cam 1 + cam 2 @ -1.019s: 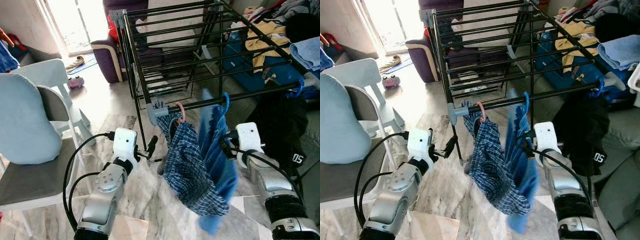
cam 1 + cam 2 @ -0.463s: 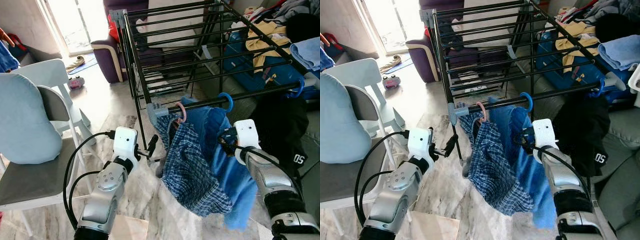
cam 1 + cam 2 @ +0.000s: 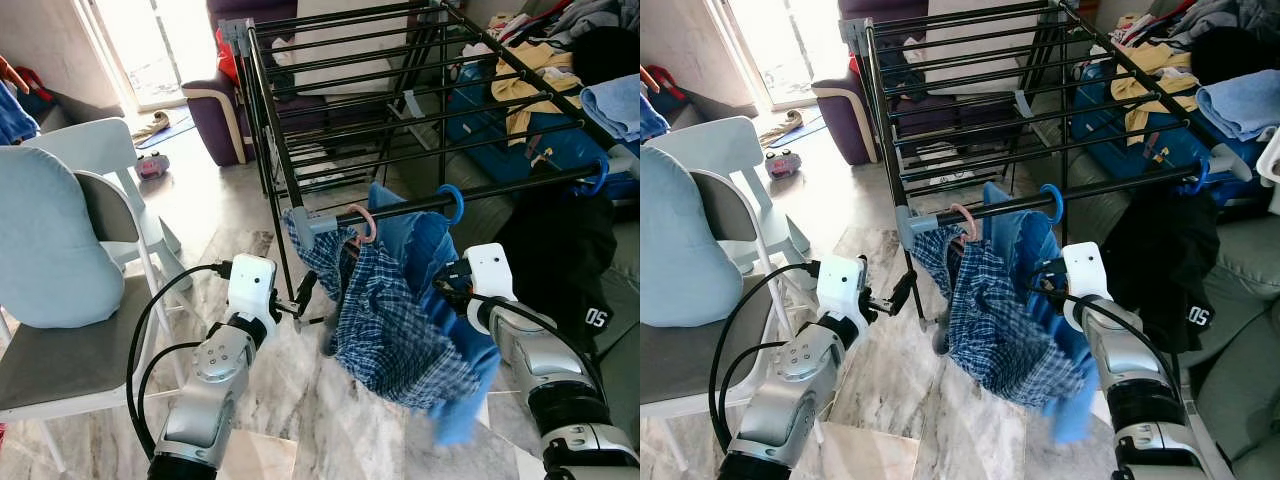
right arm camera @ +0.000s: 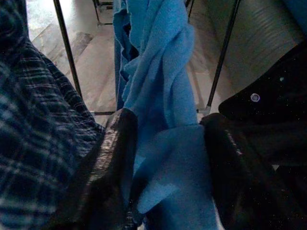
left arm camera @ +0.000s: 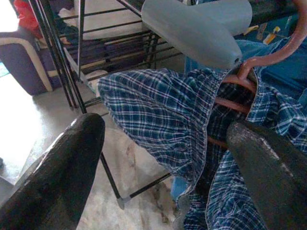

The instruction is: Hang hanger

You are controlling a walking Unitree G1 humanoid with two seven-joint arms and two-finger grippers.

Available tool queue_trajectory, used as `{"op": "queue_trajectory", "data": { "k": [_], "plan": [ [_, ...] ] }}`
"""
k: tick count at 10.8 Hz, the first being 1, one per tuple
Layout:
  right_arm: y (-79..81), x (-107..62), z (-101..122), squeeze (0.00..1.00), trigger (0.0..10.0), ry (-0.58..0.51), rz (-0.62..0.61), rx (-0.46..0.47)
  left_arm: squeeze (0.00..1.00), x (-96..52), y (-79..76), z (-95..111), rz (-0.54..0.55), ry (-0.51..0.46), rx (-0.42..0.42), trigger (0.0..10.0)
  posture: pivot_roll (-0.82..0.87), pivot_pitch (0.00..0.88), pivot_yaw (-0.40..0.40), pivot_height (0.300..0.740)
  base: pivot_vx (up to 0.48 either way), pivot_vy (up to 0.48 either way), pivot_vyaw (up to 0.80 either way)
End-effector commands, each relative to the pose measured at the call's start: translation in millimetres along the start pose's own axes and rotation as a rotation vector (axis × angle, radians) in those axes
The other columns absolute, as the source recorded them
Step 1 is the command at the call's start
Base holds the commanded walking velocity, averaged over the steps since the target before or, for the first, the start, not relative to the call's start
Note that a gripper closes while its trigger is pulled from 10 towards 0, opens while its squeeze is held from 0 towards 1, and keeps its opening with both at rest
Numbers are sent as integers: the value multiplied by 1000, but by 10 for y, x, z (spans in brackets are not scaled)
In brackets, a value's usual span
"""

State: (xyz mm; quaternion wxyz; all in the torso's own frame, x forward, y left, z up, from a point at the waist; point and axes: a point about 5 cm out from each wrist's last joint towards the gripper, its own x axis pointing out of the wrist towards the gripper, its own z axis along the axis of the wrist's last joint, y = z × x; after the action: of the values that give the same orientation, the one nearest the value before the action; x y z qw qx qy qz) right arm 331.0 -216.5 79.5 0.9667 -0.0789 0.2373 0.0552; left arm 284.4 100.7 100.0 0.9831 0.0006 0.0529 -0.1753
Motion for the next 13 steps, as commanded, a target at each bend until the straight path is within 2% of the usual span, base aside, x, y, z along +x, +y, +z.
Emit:
{"op": "queue_trajectory", "data": {
  "k": [1, 11, 12, 13],
  "plan": [
    [33, 16, 22, 0, 39, -9, 17, 1, 0, -5, 23, -12, -2, 15, 12, 10000, -113, 0, 105, 740, 0, 0, 0],
    [40, 26, 39, 0, 0, -38, -2, 9, 0, 24, 13, 1, -4, 12, 15, 10000, -114, 0, 104, 740, 0, 0, 0],
    [42, 23, 47, 0, 0, -56, -14, 17, 0, 22, 14, -2, -5, 12, 15, 10000, -116, 0, 107, 740, 0, 0, 0],
    [48, -1, 158, 0, 0, -134, -38, 18, 0, 23, 9, -6, -7, 10, 13, 10000, -117, 0, 107, 740, 0, 0, 0]
  ]
}}
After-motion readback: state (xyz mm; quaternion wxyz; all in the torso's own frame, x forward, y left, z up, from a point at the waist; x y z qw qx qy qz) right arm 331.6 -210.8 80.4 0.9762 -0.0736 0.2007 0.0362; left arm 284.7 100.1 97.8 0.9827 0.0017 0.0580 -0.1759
